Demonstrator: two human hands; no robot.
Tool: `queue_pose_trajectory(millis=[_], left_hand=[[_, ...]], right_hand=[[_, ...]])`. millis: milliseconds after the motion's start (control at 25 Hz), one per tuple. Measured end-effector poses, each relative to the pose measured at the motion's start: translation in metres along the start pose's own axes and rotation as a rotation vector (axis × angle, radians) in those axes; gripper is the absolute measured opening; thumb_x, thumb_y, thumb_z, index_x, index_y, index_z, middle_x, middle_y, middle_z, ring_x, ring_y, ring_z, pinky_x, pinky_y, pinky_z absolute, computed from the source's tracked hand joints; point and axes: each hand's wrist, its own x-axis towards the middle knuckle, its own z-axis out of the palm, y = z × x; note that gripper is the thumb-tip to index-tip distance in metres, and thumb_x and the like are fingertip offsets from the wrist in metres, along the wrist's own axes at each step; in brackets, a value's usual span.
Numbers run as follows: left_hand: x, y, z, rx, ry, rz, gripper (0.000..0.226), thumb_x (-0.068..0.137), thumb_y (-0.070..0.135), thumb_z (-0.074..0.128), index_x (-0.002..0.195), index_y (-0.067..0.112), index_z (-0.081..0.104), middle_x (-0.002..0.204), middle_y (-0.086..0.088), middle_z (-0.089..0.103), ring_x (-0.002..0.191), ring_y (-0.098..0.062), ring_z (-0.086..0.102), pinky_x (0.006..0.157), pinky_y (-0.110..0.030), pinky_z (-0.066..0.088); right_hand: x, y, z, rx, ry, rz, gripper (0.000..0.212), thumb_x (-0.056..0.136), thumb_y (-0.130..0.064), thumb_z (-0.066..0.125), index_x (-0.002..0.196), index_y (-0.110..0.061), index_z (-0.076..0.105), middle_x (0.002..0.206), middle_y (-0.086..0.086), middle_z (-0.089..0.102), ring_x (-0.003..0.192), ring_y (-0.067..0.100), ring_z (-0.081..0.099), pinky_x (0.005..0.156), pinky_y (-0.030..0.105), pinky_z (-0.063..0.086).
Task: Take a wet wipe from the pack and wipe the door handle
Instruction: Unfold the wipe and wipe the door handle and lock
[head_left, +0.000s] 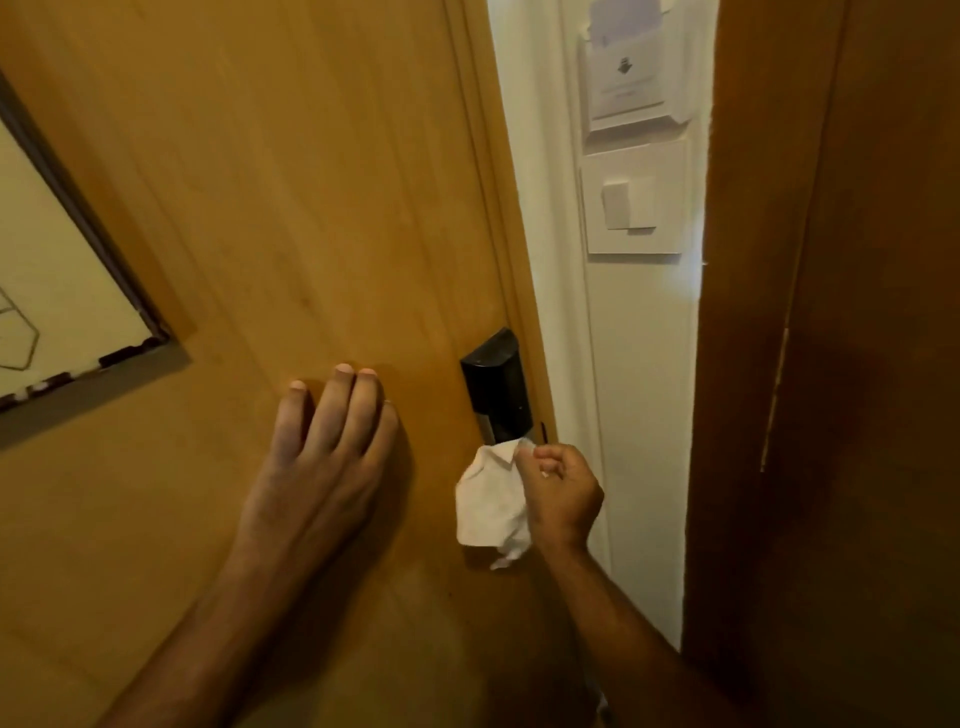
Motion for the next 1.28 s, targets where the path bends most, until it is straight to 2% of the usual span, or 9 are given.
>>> queue_pose_trajectory(millis=[80, 240, 440, 600, 840, 920, 1040, 1160, 1280], left_hand=[[0.001, 0.000, 0.002, 0.028, 0.004, 0.005, 0.039, 0.099, 0.018, 0.036, 0.129, 0.002, 0.055, 0.142, -0.027, 0.051, 0.132, -0.044, 0.039, 0.103, -0.060, 0.032], [0.004, 0.004, 0.002, 0.065, -0.032, 0.016, 0.045, 0.098, 0.019, 0.029, 0.135, 0.002, 0.050, 0.147, -0.028, 0.045, 0.136, -0.045, 0.032, 0.106, -0.061, 0.027], [0.013, 0.009, 0.001, 0.099, -0.099, 0.023, 0.063, 0.098, 0.025, 0.006, 0.155, -0.002, 0.008, 0.164, -0.031, 0.006, 0.151, -0.046, 0.008, 0.118, -0.066, 0.001], [0.015, 0.009, -0.002, 0.073, -0.144, 0.039, 0.067, 0.099, 0.033, 0.002, 0.155, -0.001, -0.004, 0.164, -0.030, -0.007, 0.152, -0.045, -0.004, 0.120, -0.063, 0.000], [0.014, 0.010, -0.001, 0.066, -0.171, 0.057, 0.068, 0.097, 0.034, -0.004, 0.154, -0.001, -0.010, 0.163, -0.030, -0.016, 0.151, -0.046, -0.010, 0.119, -0.065, -0.008], [0.014, 0.010, 0.000, 0.053, -0.174, 0.056, 0.068, 0.097, 0.035, -0.002, 0.155, -0.001, -0.008, 0.163, -0.031, -0.015, 0.152, -0.046, -0.009, 0.119, -0.065, -0.010], [0.015, 0.010, -0.001, 0.038, -0.182, 0.060, 0.068, 0.097, 0.035, -0.003, 0.155, -0.002, -0.007, 0.163, -0.030, -0.014, 0.152, -0.044, -0.010, 0.119, -0.065, -0.009], [0.017, 0.009, -0.003, 0.043, -0.187, 0.061, 0.067, 0.097, 0.033, -0.007, 0.154, -0.002, -0.011, 0.162, -0.031, -0.017, 0.151, -0.045, -0.012, 0.117, -0.066, -0.012], [0.017, 0.010, -0.004, 0.026, -0.195, 0.060, 0.066, 0.096, 0.031, -0.008, 0.153, -0.003, -0.012, 0.162, -0.032, -0.016, 0.151, -0.047, -0.011, 0.117, -0.066, -0.011]], right_hand=[[0.001, 0.002, 0.010, -0.008, 0.155, -0.099, 0.005, 0.086, -0.013, 0.071, 0.091, -0.014, 0.072, 0.094, 0.002, 0.071, 0.085, 0.019, 0.065, 0.069, 0.023, 0.054], [-0.007, -0.001, 0.031, 0.070, 0.390, 0.235, 0.019, 0.097, -0.007, 0.053, 0.109, 0.001, 0.066, 0.109, 0.019, 0.069, 0.100, 0.031, 0.066, 0.077, 0.032, 0.052], [-0.045, 0.012, 0.061, -0.016, 0.069, 0.274, 0.069, 0.082, 0.009, 0.059, 0.144, 0.005, 0.028, 0.147, 0.035, 0.032, 0.136, 0.056, 0.029, 0.110, 0.064, 0.031], [0.008, -0.009, 0.034, -0.179, -0.028, 0.262, 0.057, 0.091, -0.002, 0.060, 0.142, -0.011, 0.039, 0.144, 0.015, 0.049, 0.128, 0.033, 0.051, 0.095, 0.037, 0.050], [-0.054, 0.008, 0.057, -0.596, -0.106, 0.164, 0.077, 0.091, -0.023, 0.064, 0.149, 0.006, 0.022, 0.155, 0.027, 0.031, 0.142, 0.041, 0.032, 0.115, 0.048, 0.031], [-0.051, 0.003, 0.054, -0.244, -0.145, 0.245, 0.083, 0.084, -0.031, 0.070, 0.146, 0.007, 0.031, 0.154, 0.027, 0.034, 0.141, 0.040, 0.034, 0.111, 0.052, 0.038], [0.002, -0.013, 0.037, -0.304, 0.035, 0.095, 0.070, 0.096, -0.028, 0.048, 0.153, -0.006, 0.014, 0.163, 0.012, 0.012, 0.149, 0.030, 0.014, 0.118, 0.044, 0.029], [0.031, -0.013, 0.019, -0.121, -0.137, 0.179, 0.045, 0.103, -0.020, 0.042, 0.147, -0.012, 0.037, 0.147, 0.013, 0.048, 0.119, 0.023, 0.054, 0.085, 0.023, 0.051], [0.003, -0.009, 0.030, 0.152, -0.072, 0.386, 0.047, 0.103, -0.028, 0.042, 0.147, -0.016, 0.035, 0.147, 0.016, 0.044, 0.125, 0.029, 0.050, 0.099, 0.042, 0.049]])
